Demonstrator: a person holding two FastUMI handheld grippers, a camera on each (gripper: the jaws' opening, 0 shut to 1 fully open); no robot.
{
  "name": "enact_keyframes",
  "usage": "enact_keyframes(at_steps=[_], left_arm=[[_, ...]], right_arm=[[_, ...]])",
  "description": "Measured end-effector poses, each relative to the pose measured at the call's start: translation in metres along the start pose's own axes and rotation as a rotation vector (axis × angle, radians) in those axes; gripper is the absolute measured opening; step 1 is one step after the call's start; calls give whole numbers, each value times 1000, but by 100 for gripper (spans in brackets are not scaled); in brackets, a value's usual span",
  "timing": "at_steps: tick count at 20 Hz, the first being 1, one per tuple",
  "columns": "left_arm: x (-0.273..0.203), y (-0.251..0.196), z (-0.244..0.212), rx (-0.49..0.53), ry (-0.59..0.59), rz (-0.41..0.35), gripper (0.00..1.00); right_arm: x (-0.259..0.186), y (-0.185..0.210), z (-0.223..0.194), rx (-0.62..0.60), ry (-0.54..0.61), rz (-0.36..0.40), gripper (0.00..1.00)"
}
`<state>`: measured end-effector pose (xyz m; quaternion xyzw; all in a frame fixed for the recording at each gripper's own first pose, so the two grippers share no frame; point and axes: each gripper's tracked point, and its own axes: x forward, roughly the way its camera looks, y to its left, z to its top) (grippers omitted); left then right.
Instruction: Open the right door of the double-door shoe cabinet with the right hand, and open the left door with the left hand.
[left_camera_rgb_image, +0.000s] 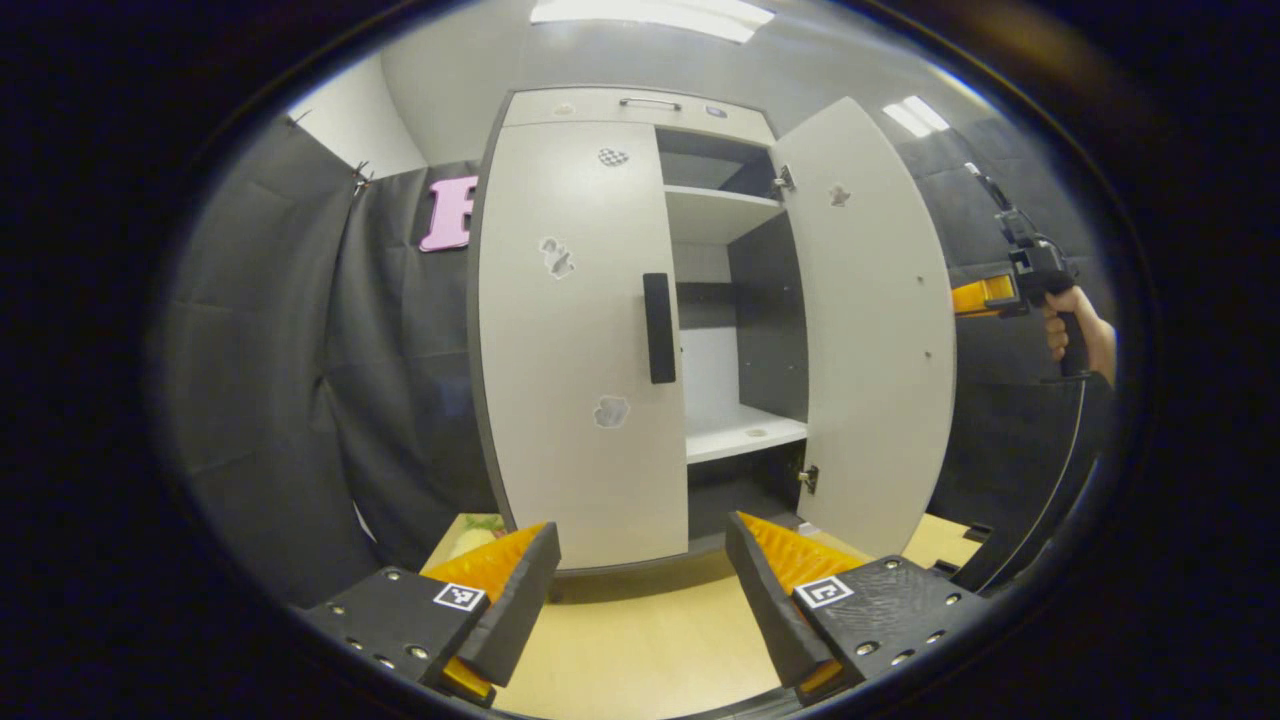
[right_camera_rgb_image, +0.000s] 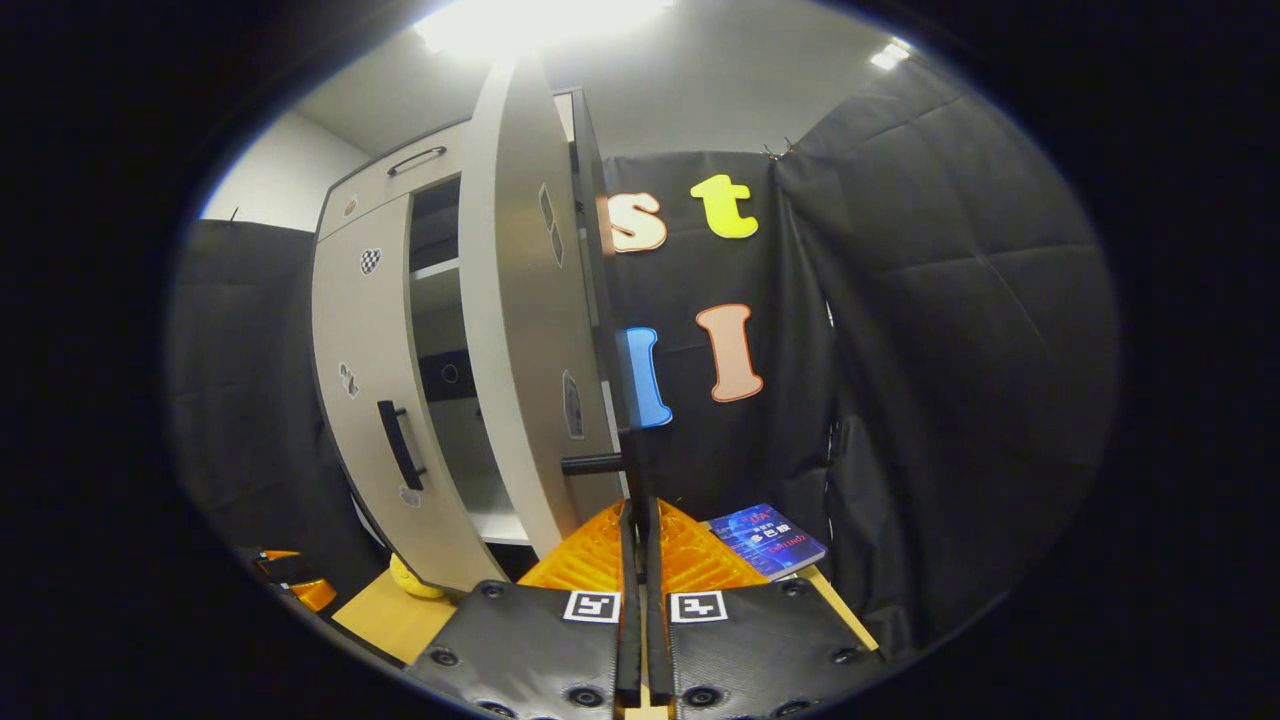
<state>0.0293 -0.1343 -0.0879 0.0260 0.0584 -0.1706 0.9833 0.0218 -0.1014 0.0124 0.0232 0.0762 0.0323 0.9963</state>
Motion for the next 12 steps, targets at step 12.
enact_keyframes(at_steps=[12], left_arm=[[110,-5,100,-53,-127,-39,96]], right_arm=[[-40,-100,3,-43,-8,-253,4]])
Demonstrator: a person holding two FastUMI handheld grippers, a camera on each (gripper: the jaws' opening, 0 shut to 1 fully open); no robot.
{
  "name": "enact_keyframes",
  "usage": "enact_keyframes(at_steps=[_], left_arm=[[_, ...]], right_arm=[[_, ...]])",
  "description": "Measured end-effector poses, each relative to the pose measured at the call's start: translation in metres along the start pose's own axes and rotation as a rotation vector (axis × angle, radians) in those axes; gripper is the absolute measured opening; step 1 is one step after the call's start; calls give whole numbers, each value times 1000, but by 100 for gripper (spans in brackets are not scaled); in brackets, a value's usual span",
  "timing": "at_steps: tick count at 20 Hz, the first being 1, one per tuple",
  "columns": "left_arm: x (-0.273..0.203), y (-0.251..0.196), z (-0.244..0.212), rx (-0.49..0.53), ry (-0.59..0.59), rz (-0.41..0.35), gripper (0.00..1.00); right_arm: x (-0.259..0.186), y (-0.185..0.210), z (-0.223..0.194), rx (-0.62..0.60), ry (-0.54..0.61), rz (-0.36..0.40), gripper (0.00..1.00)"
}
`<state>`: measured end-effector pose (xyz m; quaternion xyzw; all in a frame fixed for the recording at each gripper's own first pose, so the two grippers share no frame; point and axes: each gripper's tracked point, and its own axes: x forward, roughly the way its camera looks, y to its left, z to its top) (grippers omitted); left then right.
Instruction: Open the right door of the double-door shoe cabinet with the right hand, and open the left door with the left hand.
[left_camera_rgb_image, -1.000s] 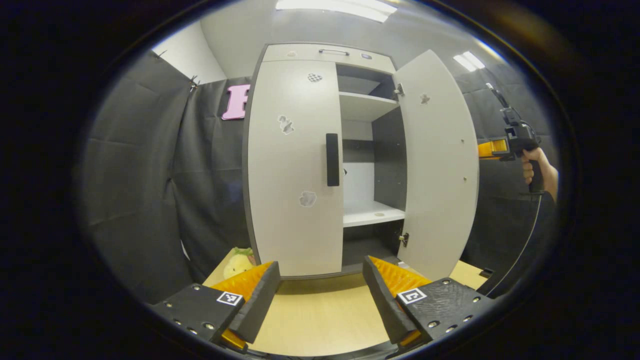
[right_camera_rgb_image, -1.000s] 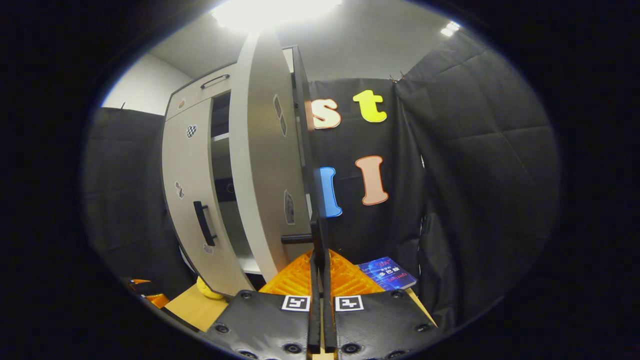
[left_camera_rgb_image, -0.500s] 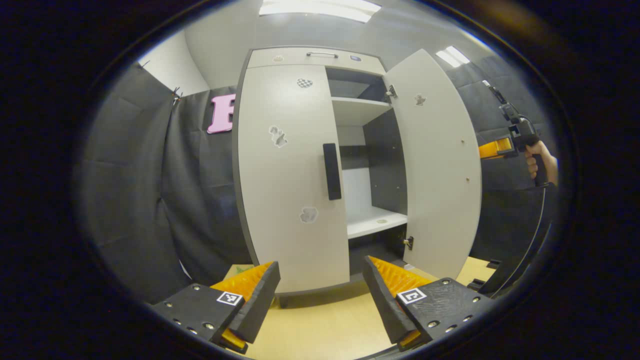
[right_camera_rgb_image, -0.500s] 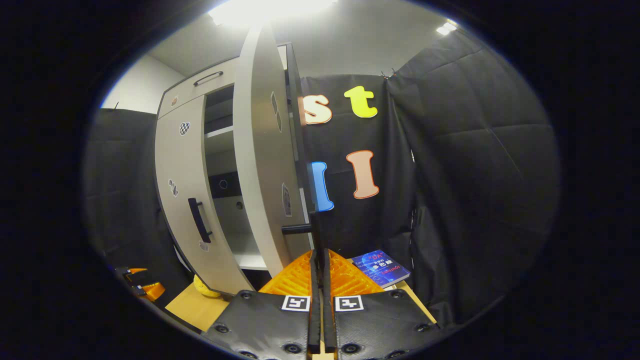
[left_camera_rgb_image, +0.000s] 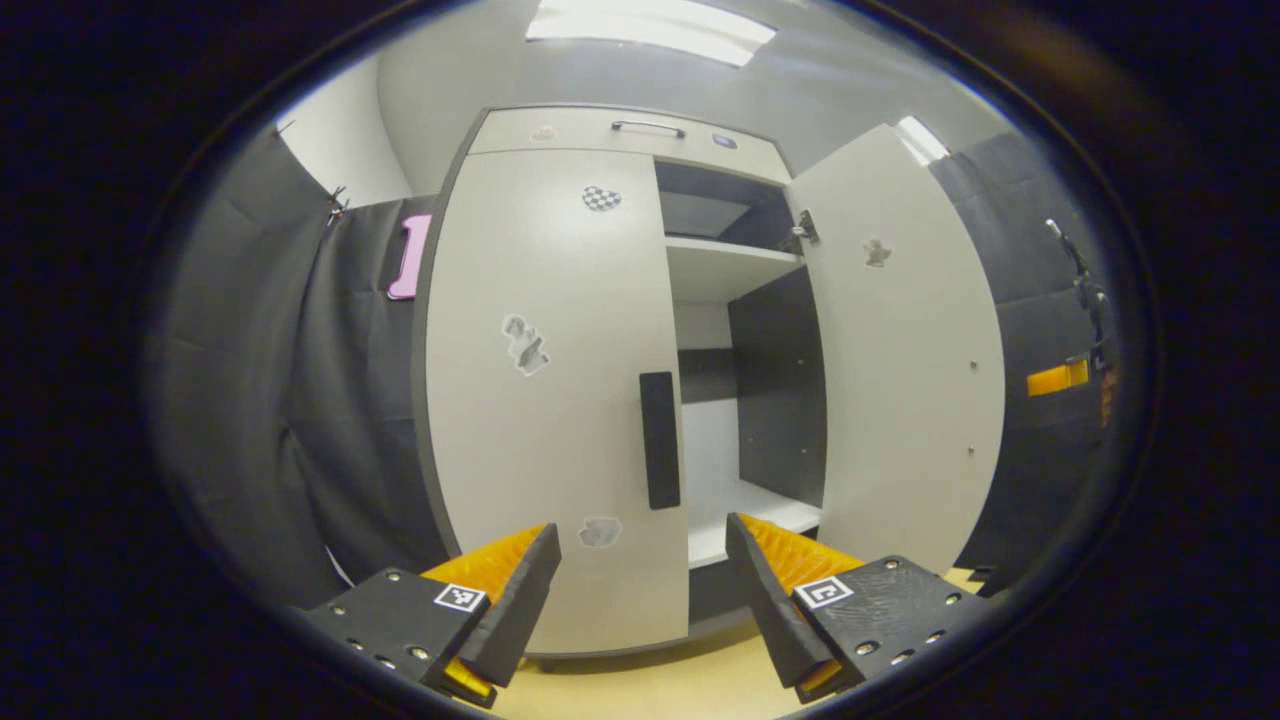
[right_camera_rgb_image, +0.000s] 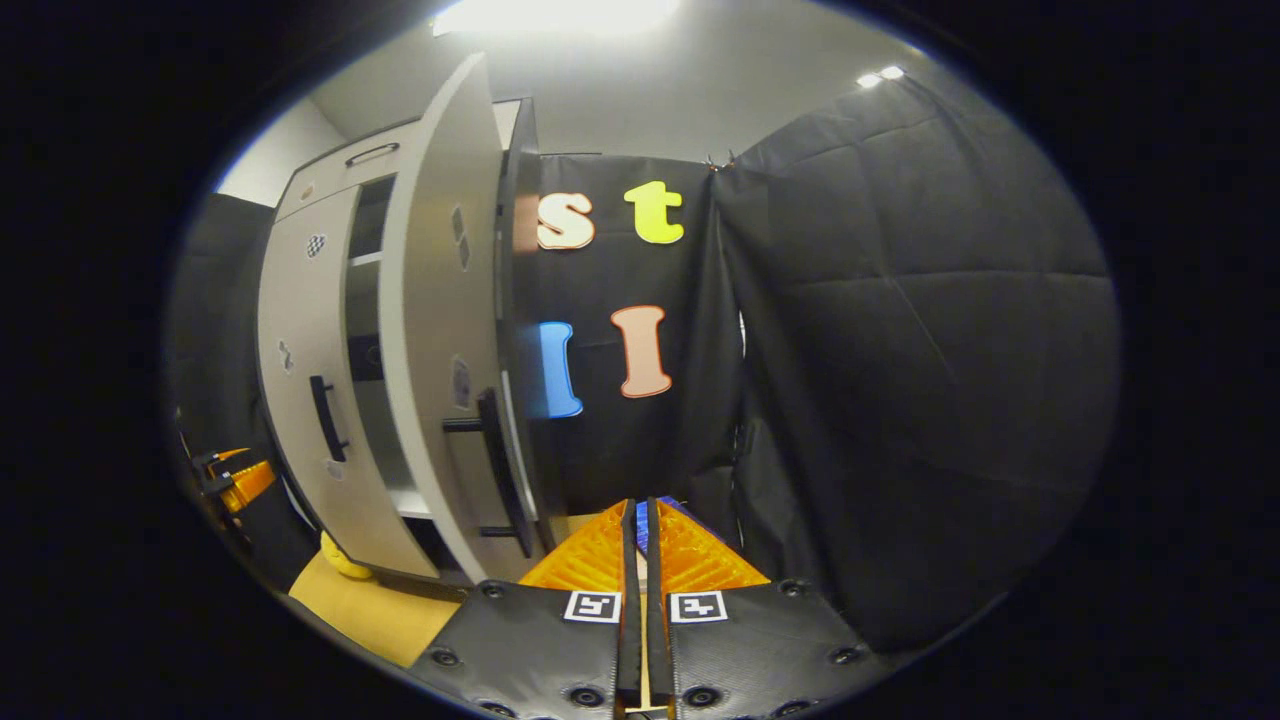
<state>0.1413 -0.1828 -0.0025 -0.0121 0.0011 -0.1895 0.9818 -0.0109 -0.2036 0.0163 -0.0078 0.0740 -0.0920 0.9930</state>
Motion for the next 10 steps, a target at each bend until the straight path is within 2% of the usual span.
enact_keyframes(at_steps=[2,4,5,9,10], left_arm=[[22,-4,9,-14,-16,12,96],[44,-6,16,-11,-12,33,96],[51,-6,19,-7,-12,45,96],[86,-8,30,34,-11,95,96],[93,-6,31,44,-11,112,96]], right_arm=[[19,-11,2,6,-14,-17,0],[41,-25,2,11,-17,-39,4],[54,-30,2,20,-17,-43,18],[95,-52,-1,75,-18,-57,96],[103,-54,0,96,-22,-52,92]])
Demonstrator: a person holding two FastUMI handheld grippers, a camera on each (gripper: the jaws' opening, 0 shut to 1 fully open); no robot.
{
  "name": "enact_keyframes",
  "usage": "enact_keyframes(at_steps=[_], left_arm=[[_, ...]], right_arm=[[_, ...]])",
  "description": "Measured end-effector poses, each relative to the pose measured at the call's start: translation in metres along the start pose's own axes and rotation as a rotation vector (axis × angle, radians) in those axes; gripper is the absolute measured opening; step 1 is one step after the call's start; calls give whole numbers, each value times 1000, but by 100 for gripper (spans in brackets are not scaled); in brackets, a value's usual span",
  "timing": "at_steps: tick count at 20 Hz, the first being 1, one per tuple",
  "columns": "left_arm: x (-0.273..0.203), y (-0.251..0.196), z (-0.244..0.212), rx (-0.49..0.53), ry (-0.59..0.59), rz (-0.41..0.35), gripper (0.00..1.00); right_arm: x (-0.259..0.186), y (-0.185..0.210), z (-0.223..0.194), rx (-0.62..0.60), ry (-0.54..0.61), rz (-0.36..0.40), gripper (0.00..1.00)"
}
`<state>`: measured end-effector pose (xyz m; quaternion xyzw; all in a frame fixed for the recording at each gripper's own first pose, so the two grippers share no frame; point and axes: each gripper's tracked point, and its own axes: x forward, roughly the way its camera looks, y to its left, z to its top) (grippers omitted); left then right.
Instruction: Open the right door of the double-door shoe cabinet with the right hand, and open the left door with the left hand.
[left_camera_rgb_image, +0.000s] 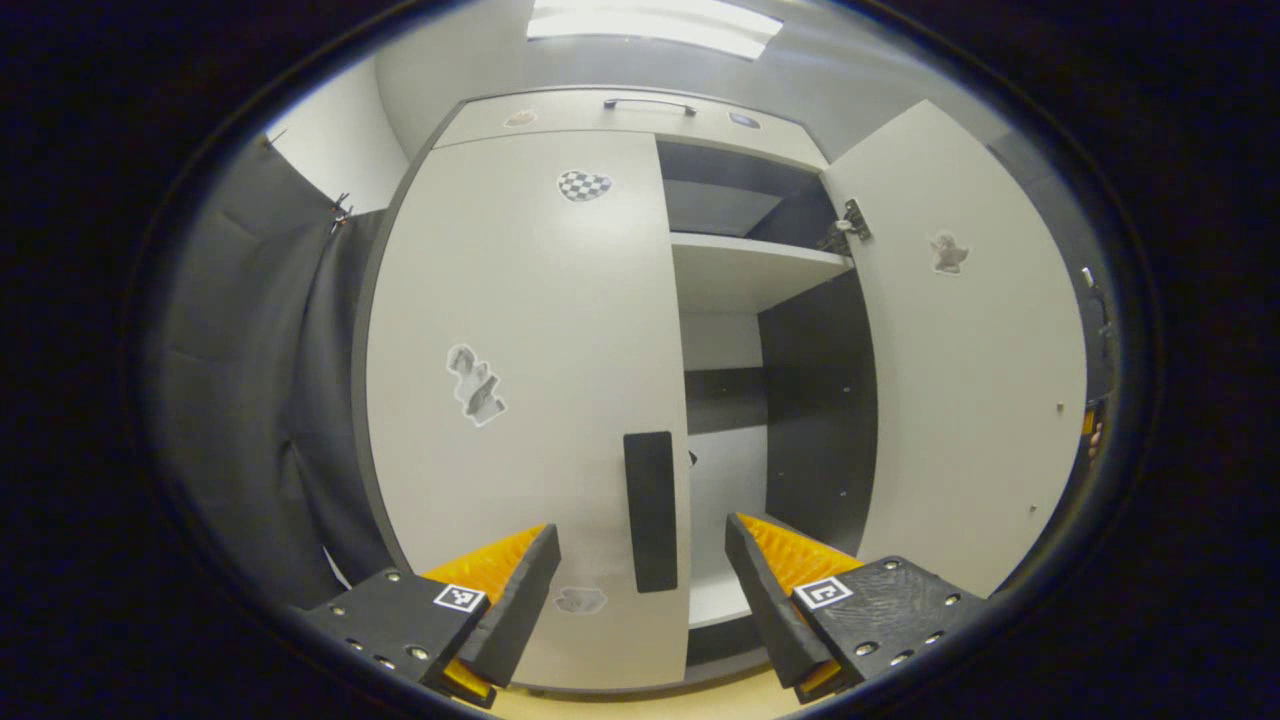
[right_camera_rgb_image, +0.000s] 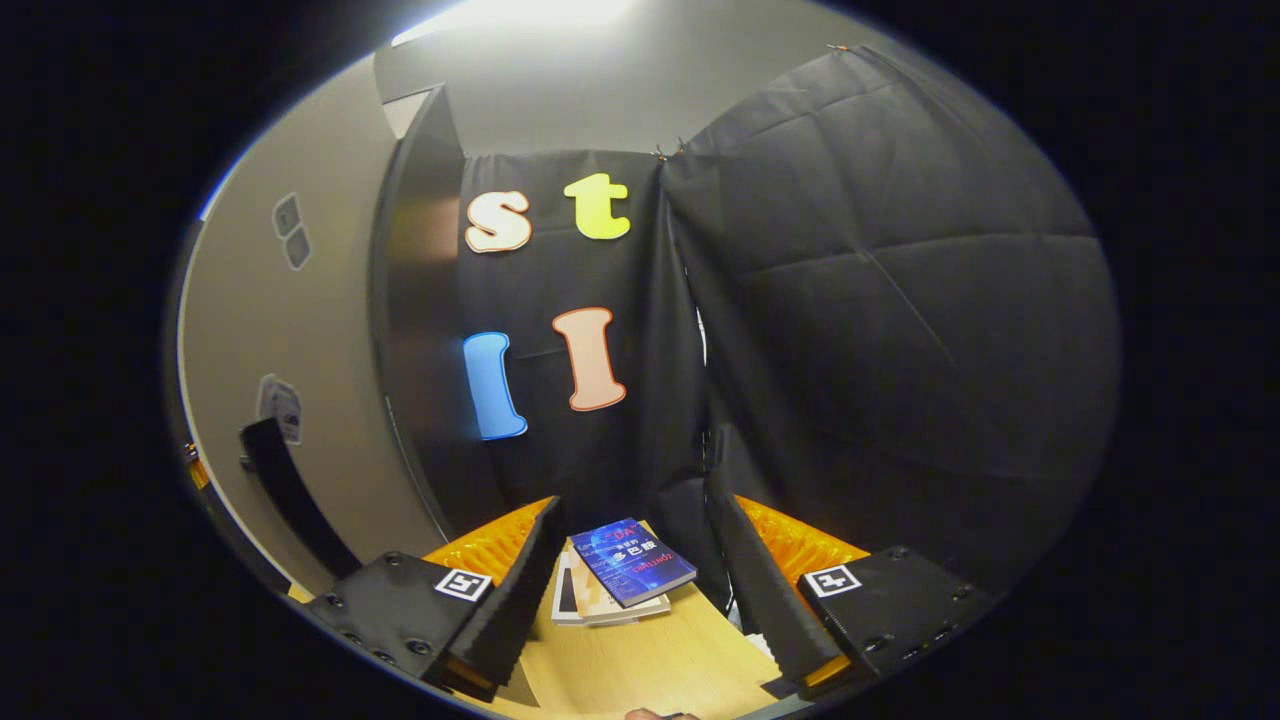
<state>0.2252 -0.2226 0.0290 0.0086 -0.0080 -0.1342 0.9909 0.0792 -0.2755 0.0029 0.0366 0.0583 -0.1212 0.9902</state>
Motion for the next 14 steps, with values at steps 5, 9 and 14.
enact_keyframes(at_steps=[5,9,14], left_arm=[[36,-3,8,13,9,58,95],[48,-7,14,23,-6,96,69],[56,-6,4,-27,34,148,45]], right_arm=[[30,-17,1,25,-6,5,98],[46,-24,-5,8,9,22,98],[71,-36,-3,-19,38,31,98]])
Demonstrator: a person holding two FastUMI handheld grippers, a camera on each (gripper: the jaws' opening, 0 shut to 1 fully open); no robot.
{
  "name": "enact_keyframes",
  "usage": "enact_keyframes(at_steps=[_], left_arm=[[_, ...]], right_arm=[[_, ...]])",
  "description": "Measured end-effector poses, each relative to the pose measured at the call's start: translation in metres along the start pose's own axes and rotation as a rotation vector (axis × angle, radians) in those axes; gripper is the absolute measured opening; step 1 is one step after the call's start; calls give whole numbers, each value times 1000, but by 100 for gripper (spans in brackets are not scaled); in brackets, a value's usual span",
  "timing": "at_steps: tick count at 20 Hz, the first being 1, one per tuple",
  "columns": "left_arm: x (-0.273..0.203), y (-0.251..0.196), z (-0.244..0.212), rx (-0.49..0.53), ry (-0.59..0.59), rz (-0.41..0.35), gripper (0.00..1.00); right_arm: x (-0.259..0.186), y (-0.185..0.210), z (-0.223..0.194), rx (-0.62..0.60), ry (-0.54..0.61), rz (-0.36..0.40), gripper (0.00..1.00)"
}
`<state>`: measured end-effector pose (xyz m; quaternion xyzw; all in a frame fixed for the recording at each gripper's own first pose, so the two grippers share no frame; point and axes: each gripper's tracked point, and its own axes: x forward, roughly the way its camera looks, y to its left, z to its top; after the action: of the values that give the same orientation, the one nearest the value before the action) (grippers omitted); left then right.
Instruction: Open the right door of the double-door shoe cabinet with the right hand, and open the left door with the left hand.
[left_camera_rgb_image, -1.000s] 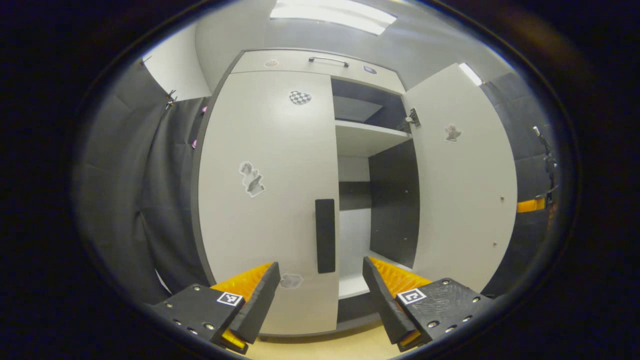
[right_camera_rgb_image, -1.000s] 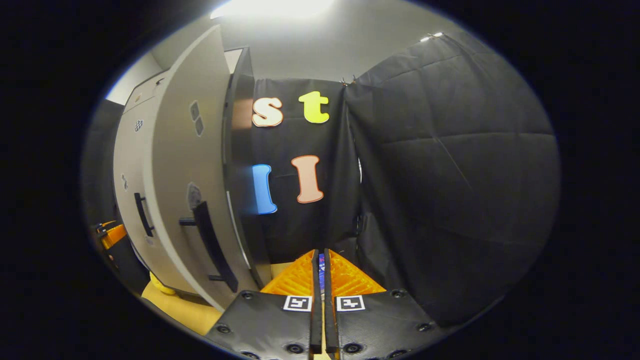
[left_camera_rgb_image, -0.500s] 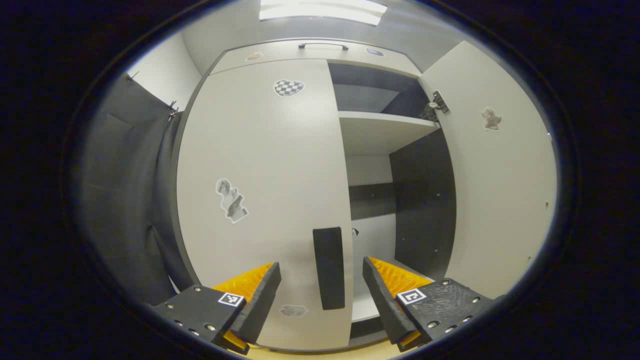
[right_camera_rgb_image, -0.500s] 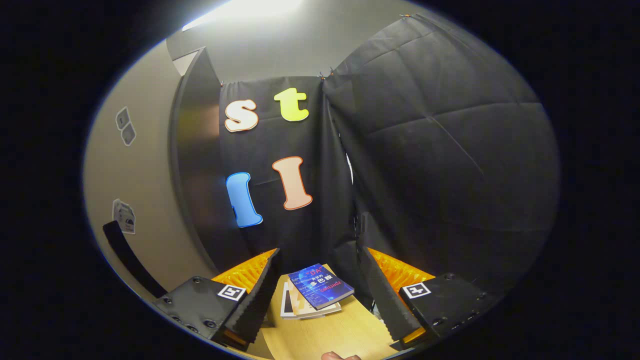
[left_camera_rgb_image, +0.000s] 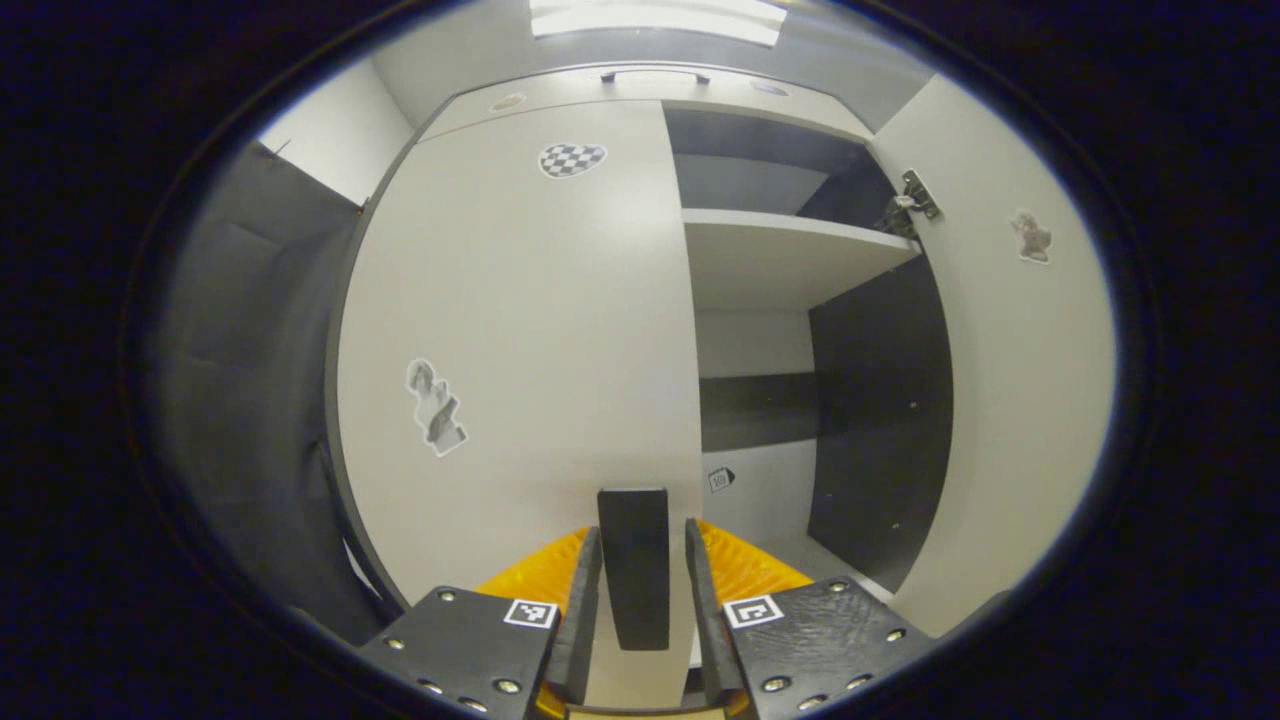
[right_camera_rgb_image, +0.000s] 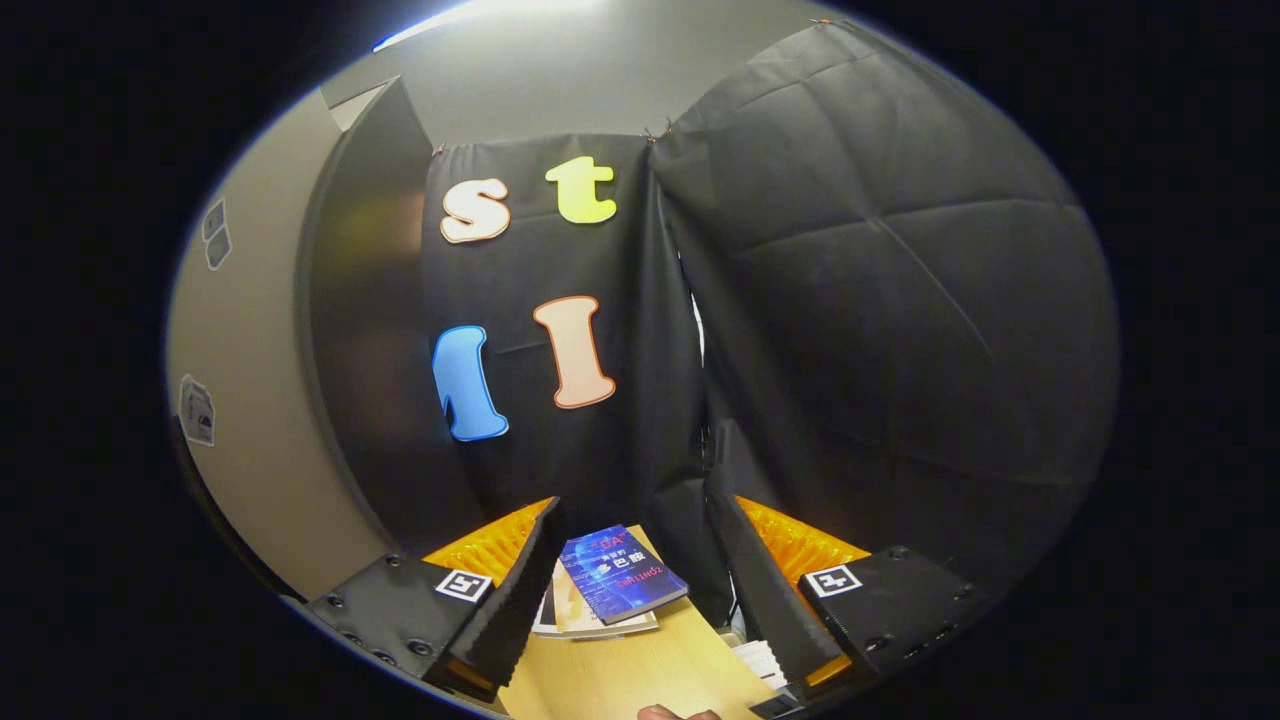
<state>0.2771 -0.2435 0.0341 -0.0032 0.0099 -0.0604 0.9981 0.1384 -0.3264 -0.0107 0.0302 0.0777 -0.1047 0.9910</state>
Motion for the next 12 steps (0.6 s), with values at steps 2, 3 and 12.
enact_keyframes(at_steps=[2,3,12], left_arm=[[2,5,0,-20,-7,27,28],[1,5,0,-28,-3,29,28],[0,6,-3,-61,-14,38,6]], right_arm=[[10,4,5,-6,-6,17,98],[13,7,7,-7,-11,26,98],[31,23,-2,-7,30,102,98]])
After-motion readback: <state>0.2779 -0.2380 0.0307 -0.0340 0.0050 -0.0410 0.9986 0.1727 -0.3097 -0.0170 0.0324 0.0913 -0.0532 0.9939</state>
